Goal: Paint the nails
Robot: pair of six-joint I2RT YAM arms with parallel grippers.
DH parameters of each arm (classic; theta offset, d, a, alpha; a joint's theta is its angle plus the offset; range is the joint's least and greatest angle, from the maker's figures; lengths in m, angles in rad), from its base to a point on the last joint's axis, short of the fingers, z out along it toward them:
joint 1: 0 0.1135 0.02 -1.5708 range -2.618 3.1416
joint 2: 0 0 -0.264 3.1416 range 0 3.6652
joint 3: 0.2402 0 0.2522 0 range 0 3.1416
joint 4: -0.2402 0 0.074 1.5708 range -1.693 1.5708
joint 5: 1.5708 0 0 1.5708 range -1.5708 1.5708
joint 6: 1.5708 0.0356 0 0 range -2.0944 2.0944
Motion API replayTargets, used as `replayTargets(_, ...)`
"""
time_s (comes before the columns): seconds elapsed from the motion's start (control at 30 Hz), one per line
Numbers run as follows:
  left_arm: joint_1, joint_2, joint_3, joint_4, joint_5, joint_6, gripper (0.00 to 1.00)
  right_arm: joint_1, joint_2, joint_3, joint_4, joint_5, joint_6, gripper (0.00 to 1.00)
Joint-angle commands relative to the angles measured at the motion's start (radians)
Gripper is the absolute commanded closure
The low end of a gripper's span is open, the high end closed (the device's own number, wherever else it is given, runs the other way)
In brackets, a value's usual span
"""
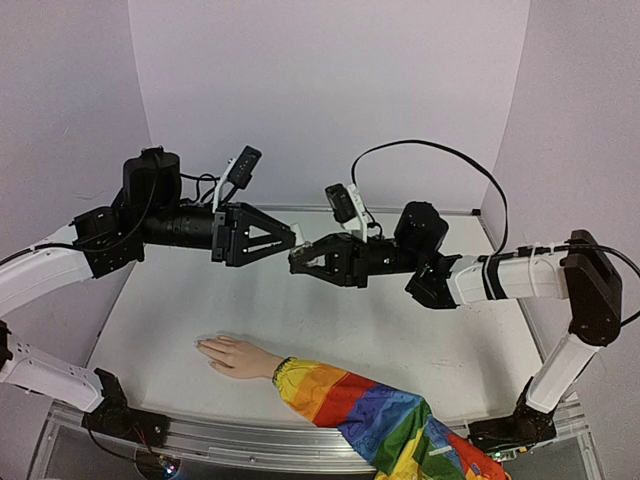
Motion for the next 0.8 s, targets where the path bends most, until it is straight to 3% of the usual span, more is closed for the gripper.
replayTargets(0.0,-0.001,0.024,0.043,0.08,0.072,0.001,0.34,0.008,0.014,0.05,0.211,-0.077,0.083,1.0)
replayTargets(0.1,-0.001,0.048,0.052,0.079,0.063,0.004,0.4,0.008,0.031,0.062,0.234,-0.106,0.096,1.0)
replayTargets(0.27,-0.001,0.076,0.063,0.076,-0.017,0.017,0.39,0.007,0.039,0.064,0.232,-0.131,0.078,1.0)
replayTargets(0.4,-0.001,0.101,0.084,0.073,0.005,0.02,0.65,0.004,0.036,0.059,0.232,-0.113,0.058,1.0)
replayTargets(0.67,-0.001,0.123,0.09,0.057,-0.021,0.028,0.87,-0.01,0.038,0.053,0.189,-0.09,-0.012,1.0)
replayTargets(0.77,-0.001,0.136,0.098,0.045,-0.051,0.024,0.97,-0.012,0.009,0.056,0.036,0.013,-0.139,1.0)
